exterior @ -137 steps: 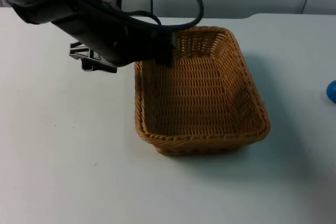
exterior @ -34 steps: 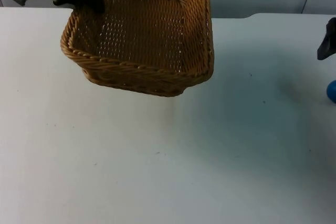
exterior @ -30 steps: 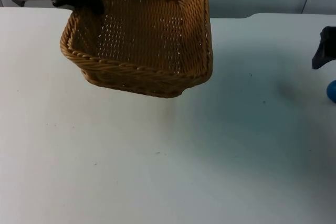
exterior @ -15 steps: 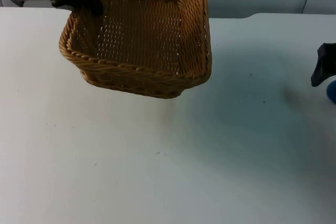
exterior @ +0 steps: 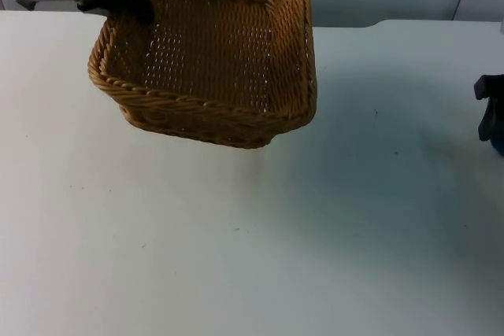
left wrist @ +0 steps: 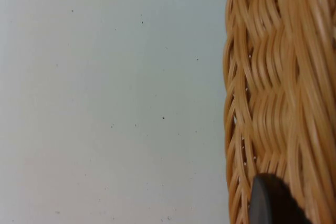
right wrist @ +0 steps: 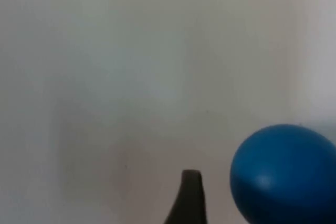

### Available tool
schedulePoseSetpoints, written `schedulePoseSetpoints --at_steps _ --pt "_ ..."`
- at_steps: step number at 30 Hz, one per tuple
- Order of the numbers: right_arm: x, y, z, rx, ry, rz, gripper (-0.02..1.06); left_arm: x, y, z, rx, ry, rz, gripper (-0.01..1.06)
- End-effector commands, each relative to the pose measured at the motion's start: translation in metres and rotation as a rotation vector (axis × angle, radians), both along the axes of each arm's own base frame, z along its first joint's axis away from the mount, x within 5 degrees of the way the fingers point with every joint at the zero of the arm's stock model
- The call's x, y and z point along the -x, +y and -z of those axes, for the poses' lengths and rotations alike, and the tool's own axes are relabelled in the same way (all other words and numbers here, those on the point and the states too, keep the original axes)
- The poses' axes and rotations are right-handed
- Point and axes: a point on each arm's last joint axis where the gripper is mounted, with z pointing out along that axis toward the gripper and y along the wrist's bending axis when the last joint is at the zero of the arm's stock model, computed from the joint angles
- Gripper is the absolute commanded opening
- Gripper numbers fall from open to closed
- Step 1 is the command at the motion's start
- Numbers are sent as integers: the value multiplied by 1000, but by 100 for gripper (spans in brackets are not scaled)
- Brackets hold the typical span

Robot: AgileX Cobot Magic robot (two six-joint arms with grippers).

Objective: Pick up the basket with the left hand and place the ball into the basket with the right hand.

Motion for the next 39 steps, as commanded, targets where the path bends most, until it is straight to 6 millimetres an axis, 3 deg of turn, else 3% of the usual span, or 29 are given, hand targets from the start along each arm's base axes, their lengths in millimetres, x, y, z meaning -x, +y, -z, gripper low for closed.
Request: schedulePoseSetpoints --at_steps 1,15,23,30,31,35,39 --pt "-3 -3 -2 10 -18 2 68 -2 0 -8 24 -23 -22 0" --pt "-4 -6 1 27 -23 8 64 -2 0 -8 23 -23 -22 0" --pt "-3 -23 1 28 -23 64 63 -2 1 -8 14 -26 -17 0" --pt "-3 -24 1 13 -22 81 31 -2 1 -8 10 -30 -17 0" --pt "-3 -24 1 13 -22 81 31 -2 1 -8 10 -30 -17 0" --pt "-2 -24 1 13 -20 81 0 -2 1 -8 10 -29 -17 0" --pt "-1 -20 -3 -25 -11 73 0 -1 1 -8 10 -20 -13 0"
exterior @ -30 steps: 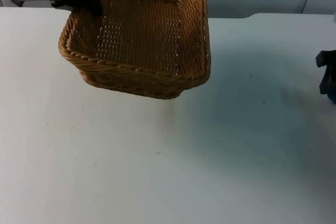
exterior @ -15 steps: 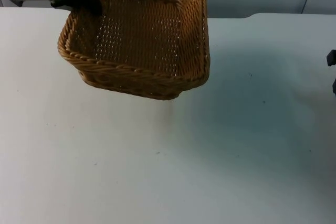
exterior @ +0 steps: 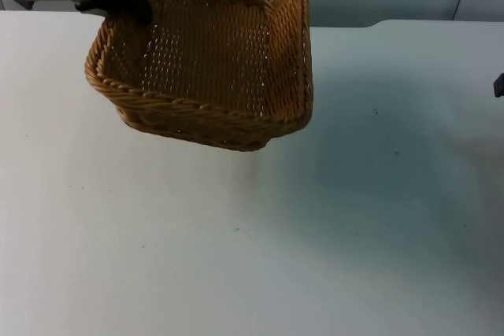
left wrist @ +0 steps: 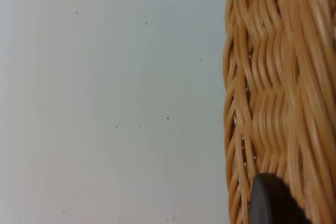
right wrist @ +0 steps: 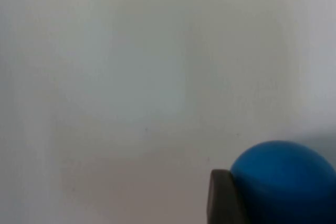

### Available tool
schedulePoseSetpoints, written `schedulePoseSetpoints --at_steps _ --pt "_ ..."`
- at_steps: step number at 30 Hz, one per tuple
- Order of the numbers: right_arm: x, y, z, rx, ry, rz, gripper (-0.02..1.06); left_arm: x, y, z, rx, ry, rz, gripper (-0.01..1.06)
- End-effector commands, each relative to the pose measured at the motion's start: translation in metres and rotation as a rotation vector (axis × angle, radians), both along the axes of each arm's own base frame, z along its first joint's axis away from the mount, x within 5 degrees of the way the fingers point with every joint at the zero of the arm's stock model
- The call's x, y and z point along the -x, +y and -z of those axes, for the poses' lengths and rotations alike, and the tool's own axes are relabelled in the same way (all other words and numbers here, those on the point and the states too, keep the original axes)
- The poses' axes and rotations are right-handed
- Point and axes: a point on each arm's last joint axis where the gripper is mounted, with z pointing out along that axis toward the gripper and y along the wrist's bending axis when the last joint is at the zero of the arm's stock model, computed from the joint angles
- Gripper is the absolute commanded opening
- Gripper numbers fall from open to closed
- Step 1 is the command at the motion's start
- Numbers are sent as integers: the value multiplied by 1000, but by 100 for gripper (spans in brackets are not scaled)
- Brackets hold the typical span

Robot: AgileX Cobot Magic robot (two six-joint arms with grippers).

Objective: Pick up the basket with the left hand and place the ball into the basket with the right hand.

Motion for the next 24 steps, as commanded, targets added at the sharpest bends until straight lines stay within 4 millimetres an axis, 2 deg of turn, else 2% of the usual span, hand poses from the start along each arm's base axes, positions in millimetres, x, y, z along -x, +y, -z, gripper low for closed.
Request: schedulePoseSetpoints --at_steps 1,4,5,6,10,11,16,17,21,22,24 --pt "-1 0 -5 -19 -6 -3 0 -1 0 -8 23 -19 -20 0" --pt "-1 9 -22 -67 -47 -21 0 -1 0 -8 23 -19 -20 0" --pt "-2 16 -34 -71 -77 -46 0 -1 0 -8 23 -19 -20 0" --pt "-2 16 -34 -71 -77 -46 0 -1 0 -8 23 -19 -20 0" --pt "-11 50 -83 -85 -141 -156 0 -1 0 -8 23 -14 -17 0" --pt "-11 50 -83 -85 -141 -156 0 -1 0 -8 23 -14 -17 0" --pt "-27 116 -148 -109 -261 -340 0 -1 0 -8 25 -9 -16 0" --pt "-27 116 -148 -109 -261 -340 0 -1 0 -8 25 -9 -16 0" --pt "-32 164 -190 -138 -384 -435 0 -1 0 -8 25 -9 -16 0" --pt "-32 164 -190 -138 -384 -435 0 -1 0 -8 25 -9 -16 0" --pt "-33 186 -202 -165 -414 -480 0 -1 0 -8 25 -12 -17 0"
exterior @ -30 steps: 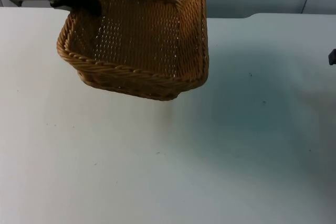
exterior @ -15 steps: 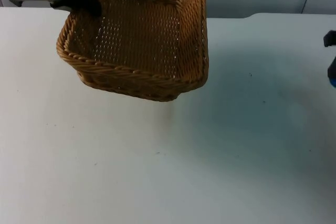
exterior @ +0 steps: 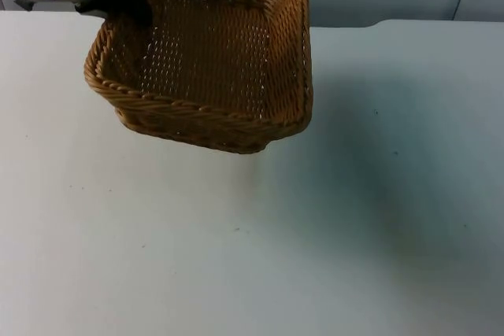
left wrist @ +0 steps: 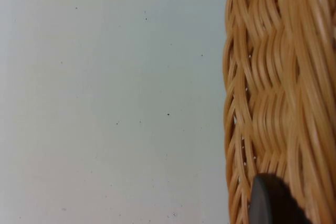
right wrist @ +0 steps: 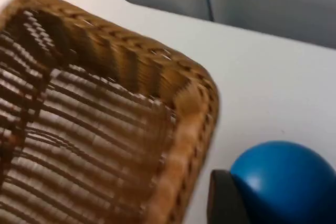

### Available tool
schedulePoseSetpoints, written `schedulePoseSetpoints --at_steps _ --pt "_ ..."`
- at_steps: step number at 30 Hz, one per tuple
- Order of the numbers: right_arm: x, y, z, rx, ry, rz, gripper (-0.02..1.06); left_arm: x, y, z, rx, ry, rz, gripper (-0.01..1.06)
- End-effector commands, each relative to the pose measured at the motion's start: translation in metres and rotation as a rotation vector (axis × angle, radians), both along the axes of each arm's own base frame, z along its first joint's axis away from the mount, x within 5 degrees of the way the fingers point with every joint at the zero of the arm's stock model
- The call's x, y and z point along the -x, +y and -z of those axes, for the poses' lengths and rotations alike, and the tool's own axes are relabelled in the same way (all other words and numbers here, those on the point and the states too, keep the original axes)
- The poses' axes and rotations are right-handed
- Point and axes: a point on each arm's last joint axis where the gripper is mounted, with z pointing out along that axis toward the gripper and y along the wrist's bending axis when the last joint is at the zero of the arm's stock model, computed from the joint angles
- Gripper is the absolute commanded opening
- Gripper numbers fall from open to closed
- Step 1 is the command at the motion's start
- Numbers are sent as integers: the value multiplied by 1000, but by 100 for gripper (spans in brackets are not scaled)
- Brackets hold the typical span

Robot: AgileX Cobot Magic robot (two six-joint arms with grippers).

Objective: Pick up the basket with the left hand and place the ball into the basket with the right hand.

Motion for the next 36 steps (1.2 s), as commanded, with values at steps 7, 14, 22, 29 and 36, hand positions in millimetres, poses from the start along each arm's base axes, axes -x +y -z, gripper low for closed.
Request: schedulePoseSetpoints --at_steps 7,14,22,29,36 --pt "-3 66 -2 -62 -12 -119 0 -2 -1 -9 41 -20 -29 0" --pt "0 88 12 -57 2 -158 0 -7 -3 -16 177 -56 -66 0" --pt "1 89 12 -51 6 -172 0 -12 4 -18 269 -56 -115 0" --pt "2 91 11 -84 6 -184 0 -12 3 -19 281 -55 -120 0" --pt "-1 93 20 -78 25 -185 7 -11 2 -19 294 -50 -119 0"
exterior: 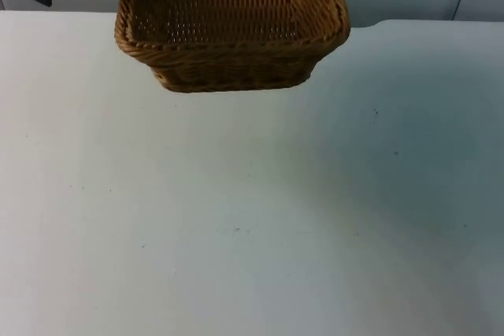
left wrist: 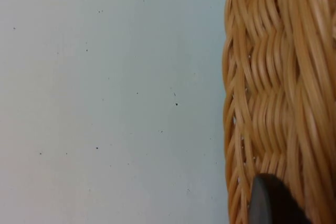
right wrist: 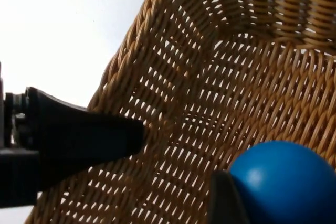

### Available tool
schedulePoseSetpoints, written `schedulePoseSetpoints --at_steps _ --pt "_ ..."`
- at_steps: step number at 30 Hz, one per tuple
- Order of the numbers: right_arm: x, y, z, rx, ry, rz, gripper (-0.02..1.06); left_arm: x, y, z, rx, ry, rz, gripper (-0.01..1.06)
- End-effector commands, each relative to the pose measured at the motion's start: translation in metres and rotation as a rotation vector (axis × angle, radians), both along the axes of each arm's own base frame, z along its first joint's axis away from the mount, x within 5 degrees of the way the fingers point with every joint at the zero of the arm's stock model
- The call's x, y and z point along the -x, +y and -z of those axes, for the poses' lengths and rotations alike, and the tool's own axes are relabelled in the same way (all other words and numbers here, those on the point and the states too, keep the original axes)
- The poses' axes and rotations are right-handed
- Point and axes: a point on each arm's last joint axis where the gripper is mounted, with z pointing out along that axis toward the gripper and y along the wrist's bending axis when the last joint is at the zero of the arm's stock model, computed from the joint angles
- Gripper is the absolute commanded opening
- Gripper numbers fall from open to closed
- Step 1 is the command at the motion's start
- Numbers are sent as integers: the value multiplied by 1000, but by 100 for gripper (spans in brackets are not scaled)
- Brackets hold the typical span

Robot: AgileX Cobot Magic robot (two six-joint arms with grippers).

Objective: Pick up the basket with the left hand and place the ball into the basket with the right hand.

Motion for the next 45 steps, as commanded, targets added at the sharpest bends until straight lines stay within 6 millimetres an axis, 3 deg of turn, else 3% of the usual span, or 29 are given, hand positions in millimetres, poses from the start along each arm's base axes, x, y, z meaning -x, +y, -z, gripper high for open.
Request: schedulePoseSetpoints --at_steps 1,2,3,5,6,7,10,26,32,38,45 --pt "-2 4 4 -3 1 -9 12 -1 -2 -8 37 -15 -14 0" --pt "-2 4 4 -3 1 -9 12 -1 -2 -8 37 -15 -14 0" --pt "-2 4 7 0 4 -10 19 -1 -2 -8 37 -15 -14 0" --pt "-2 5 8 -1 1 -32 37 -1 -2 -8 37 -15 -14 0" --pt "0 7 7 -9 -1 -68 56 -1 -2 -8 37 -15 -14 0" --pt "0 7 7 -9 -1 -68 56 -1 -2 -8 37 -15 -14 0" --pt "4 12 6 -40 3 -147 105 -1 -2 -8 36 -17 -15 0" --pt "10 13 6 -46 58 -177 105 -1 -2 -8 35 -17 -12 0" --pt "11 5 -6 -7 17 -169 105 -1 -2 -8 36 -14 -9 0" --pt "15 -25 -40 -25 -9 -127 101 0 -2 -8 35 -12 -8 0" --pt "23 -82 -75 63 -44 -56 101 0 -2 -8 29 -9 -1 0"
